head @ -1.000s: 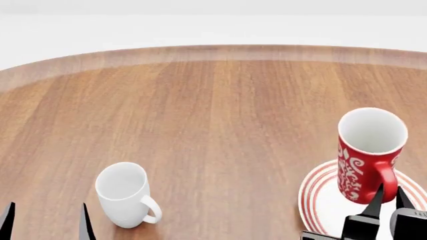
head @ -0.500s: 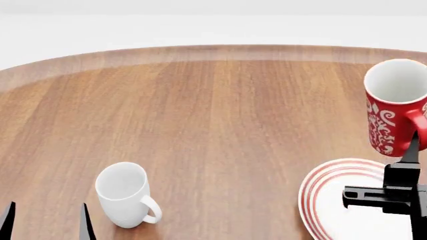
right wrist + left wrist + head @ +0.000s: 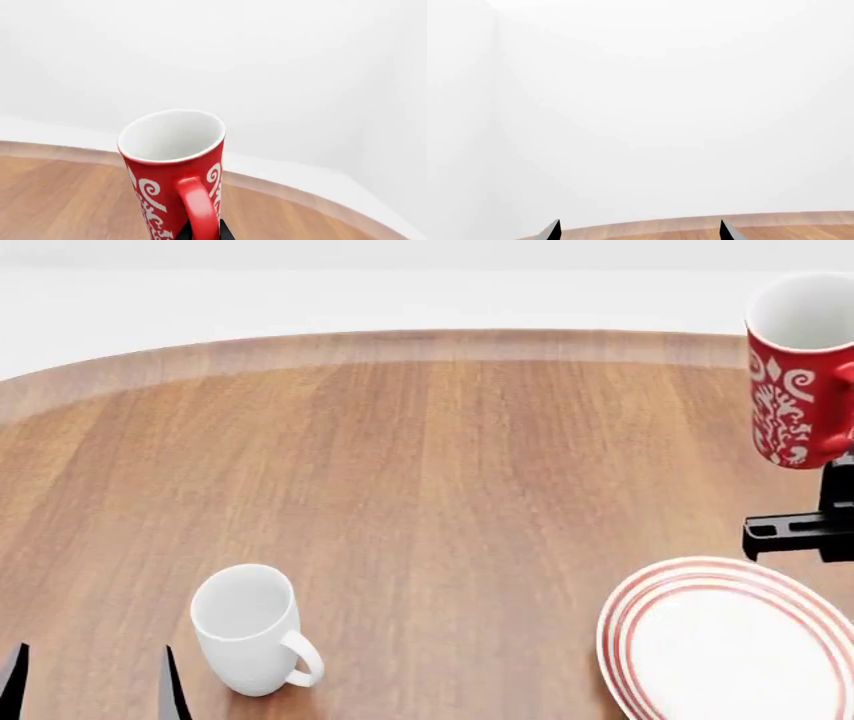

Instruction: Pick up the red mug and put it on the plate

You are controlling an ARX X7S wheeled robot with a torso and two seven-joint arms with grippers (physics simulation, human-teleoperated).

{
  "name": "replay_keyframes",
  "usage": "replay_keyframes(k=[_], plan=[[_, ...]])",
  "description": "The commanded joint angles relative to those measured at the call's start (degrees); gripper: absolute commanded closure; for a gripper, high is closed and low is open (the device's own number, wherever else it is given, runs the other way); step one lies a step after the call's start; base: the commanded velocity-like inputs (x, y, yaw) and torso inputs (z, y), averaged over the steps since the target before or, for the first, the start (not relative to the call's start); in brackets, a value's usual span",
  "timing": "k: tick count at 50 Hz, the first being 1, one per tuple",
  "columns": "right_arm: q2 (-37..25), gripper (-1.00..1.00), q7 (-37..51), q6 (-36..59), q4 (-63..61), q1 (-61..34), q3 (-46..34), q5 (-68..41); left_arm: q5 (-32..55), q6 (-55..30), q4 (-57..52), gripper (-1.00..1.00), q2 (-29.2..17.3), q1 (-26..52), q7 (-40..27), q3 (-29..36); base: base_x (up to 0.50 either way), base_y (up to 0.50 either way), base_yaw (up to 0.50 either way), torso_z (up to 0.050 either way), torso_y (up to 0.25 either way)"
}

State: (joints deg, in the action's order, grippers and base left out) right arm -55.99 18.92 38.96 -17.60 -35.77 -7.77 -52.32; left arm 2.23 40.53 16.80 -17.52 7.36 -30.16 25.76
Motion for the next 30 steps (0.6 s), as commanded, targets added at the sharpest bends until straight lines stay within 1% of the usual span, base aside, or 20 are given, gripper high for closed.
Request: replay_keyframes(k=[1, 2, 3, 10, 14, 19, 30], plan=[[0.0, 1.0, -9.27, -0.75, 7.3, -6.97, -4.67, 4.52, -0.1, 0.05, 0.03, -1.0, -0.02, 0.02, -0.3, 0.02, 0.0, 0.0, 0.0, 0.0, 0.0], [0.2, 1.0, -10.35, -0.96, 7.99, -7.66, -5.06, 4.7, -0.05, 0.03, 0.01, -1.0, -0.03, 0.02, -0.28, 0.04, 0.0, 0.0, 0.0, 0.0, 0.0], [1.06, 1.0, -11.59, 0.74, 10.09, -9.16, -3.67, 0.94, -0.05, -0.02, -0.01, -1.0, -0.05, 0.02, -0.27, 0.08, 0.0, 0.0, 0.0, 0.0, 0.01], [2.02, 1.0, -17.09, -1.49, 16.08, -13.63, -6.72, 5.11, 0.06, -0.17, -0.08, -1.0, -0.16, 0.05, -0.16, 0.25, 0.0, 0.0, 0.0, 0.0, 0.0], [2.99, 1.0, -18.31, -2.68, 18.78, -14.72, -6.82, 5.76, 0.25, -0.39, -0.19, -1.0, -0.23, 0.05, -0.06, 0.36, 0.0, 0.0, 0.0, 0.0, 0.0], [4.66, 1.0, -20.67, -4.47, 24.25, -17.51, -8.84, 8.89, 0.38, -0.24, -0.12, -1.0, -0.22, 0.06, -0.1, 0.39, 0.0, 0.0, 0.0, 0.0, 0.0], [7.53, 1.0, -22.08, -7.69, 34.04, -20.15, -9.45, 11.84, 0.89, -0.21, -0.12, -1.0, -0.33, 0.12, 0.15, 0.66, 0.0, 0.0, 0.0, 0.0, 0.0]])
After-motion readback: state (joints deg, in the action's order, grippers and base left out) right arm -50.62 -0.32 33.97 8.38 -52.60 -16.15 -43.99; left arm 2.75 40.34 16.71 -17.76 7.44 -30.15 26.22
